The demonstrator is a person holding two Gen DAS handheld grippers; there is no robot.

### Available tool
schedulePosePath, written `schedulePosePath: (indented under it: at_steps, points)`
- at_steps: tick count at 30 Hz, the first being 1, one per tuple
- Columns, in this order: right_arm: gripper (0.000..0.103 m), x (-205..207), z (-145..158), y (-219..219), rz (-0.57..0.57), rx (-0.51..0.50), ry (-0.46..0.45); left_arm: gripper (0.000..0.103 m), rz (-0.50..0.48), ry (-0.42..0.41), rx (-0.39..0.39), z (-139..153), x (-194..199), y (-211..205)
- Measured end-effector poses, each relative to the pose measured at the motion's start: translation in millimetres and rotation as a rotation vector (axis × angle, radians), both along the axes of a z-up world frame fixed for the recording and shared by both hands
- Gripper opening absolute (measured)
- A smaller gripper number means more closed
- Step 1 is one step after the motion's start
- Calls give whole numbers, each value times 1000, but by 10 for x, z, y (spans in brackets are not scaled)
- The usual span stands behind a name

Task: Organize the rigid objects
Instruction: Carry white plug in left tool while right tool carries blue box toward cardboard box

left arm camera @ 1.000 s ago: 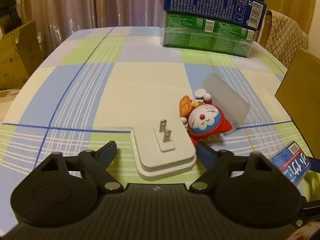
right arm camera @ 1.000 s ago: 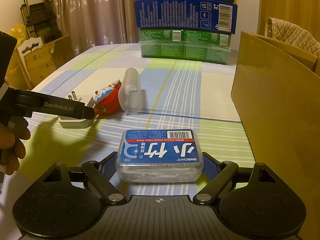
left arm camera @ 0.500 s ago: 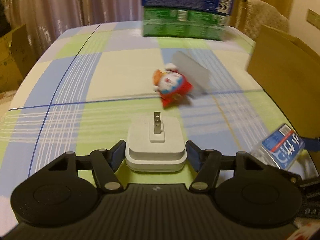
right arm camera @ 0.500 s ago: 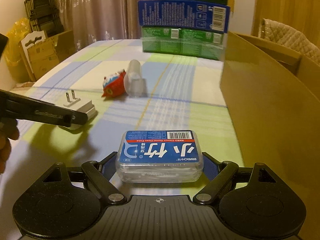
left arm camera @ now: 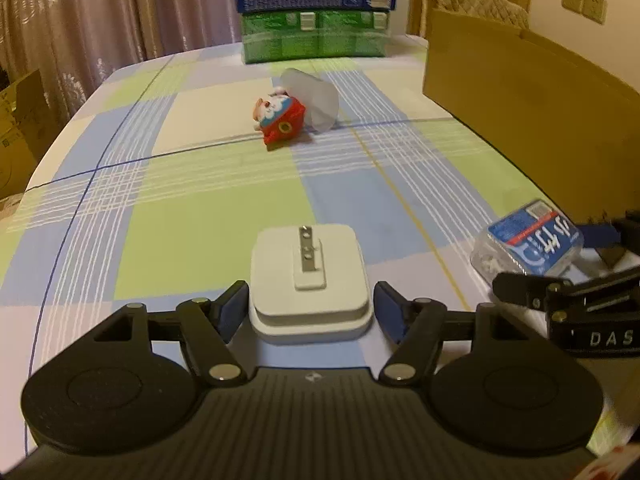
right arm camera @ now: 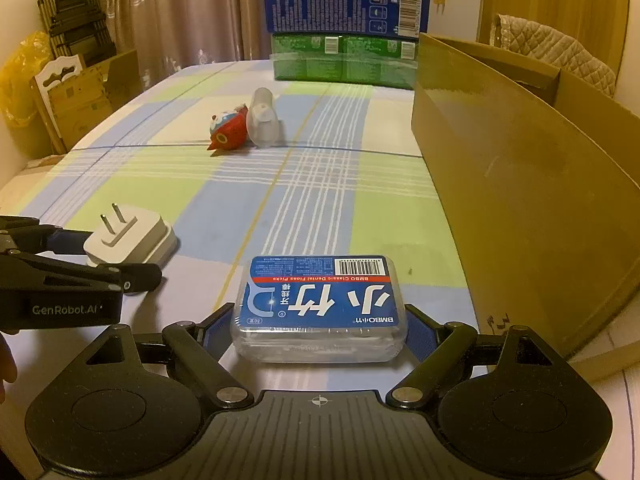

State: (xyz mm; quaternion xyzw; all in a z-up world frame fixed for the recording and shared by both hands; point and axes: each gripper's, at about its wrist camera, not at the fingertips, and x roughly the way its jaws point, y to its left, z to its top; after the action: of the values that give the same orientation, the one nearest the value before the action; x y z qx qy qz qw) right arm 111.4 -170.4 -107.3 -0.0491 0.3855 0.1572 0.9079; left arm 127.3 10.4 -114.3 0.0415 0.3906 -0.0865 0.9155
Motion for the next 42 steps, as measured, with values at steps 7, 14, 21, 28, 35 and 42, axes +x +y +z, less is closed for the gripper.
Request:
schedulePosePath:
  at_steps: [7,14,21,28,35,42]
  points:
    - [83,14,-39,14,-1,-1,-2,64,34,-10,-37,-31,81,24]
    - [83,32,-47,22,-12,4,-12,60,13,2,-6,-23,100,-15]
    - [83,17,-29,63,-6,-23,-42,60,8,25,-25,28,37,-16]
    - [83,-85,148,35,-19,-1,-83,60,45,12,-83,186,-94,-36]
    - [83,-359,456,-46,-29,15,-119,60,70,-36,-95,505,-293,-90]
    - [83,-648,794,-223,-35,33,-135,60,69,-47,-109,814,-560,-269]
